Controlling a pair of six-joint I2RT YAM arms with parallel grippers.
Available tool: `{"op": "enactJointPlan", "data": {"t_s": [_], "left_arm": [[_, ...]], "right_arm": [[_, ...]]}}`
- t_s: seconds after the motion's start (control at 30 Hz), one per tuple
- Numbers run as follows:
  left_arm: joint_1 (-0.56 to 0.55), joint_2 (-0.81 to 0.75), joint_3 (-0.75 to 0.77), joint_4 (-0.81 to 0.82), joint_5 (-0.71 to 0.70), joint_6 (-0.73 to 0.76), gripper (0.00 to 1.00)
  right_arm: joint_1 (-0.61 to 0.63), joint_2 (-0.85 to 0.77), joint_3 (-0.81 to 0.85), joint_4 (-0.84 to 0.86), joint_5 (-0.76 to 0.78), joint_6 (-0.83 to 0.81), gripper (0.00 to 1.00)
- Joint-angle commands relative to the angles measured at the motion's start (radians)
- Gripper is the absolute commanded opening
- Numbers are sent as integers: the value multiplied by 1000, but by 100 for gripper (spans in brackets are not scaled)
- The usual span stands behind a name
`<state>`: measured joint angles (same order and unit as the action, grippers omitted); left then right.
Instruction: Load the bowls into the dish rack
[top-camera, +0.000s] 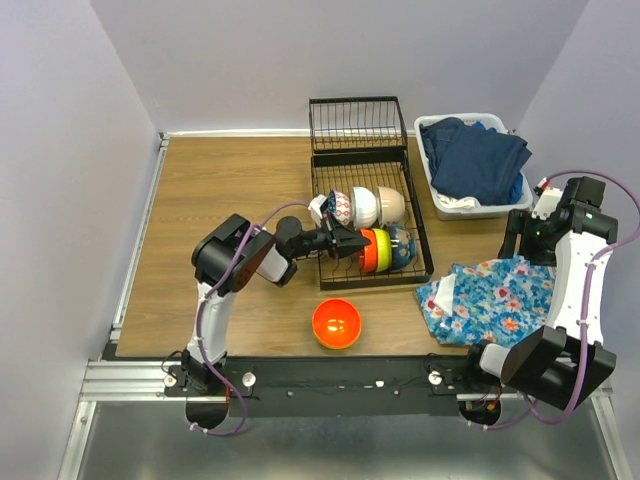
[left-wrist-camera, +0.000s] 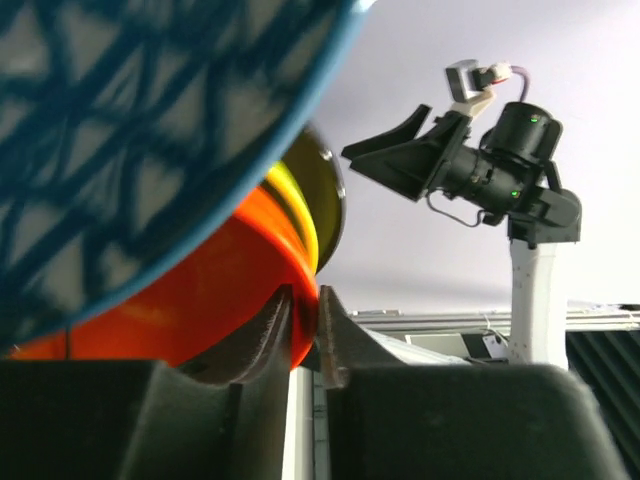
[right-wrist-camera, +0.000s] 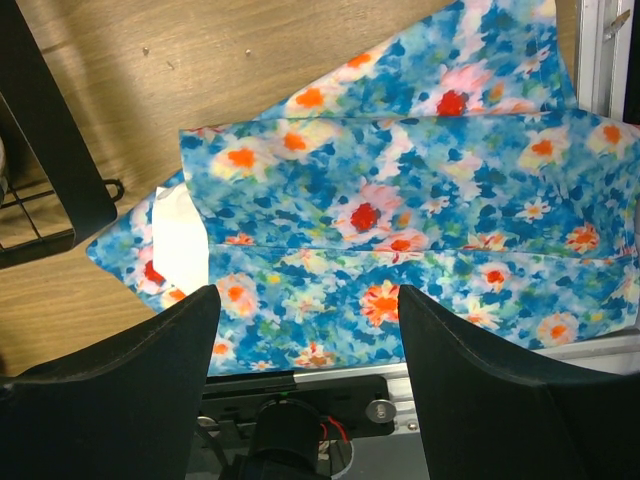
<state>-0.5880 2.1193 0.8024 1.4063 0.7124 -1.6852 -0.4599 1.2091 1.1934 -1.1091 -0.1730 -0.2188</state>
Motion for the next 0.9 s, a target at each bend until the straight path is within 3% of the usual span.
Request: {"op": "enactJointPlan", "data": {"t_s": [0.0, 0.2, 0.47, 0.57, 0.7, 0.87], "left_arm": [[1, -87, -66, 102, 39, 139, 27], [4, -183, -104, -58, 58, 254, 37], [28, -298, -118, -272, 111, 425, 41], [48, -349, -120, -410, 130, 496, 41], [105, -464, -98, -820, 92, 729, 41], [120, -539, -28, -1079, 76, 978, 45]], "right_arm": [[0, -3, -8, 20, -20, -13, 80], [0, -9, -20, 32, -36, -16, 80], [0, -19, -18, 48, -54, -21, 80], [0, -22, -20, 52, -63, -24, 80], [0, -23, -11, 63, -77, -21, 80], [0, -26, -18, 97, -108, -4, 80]]}}
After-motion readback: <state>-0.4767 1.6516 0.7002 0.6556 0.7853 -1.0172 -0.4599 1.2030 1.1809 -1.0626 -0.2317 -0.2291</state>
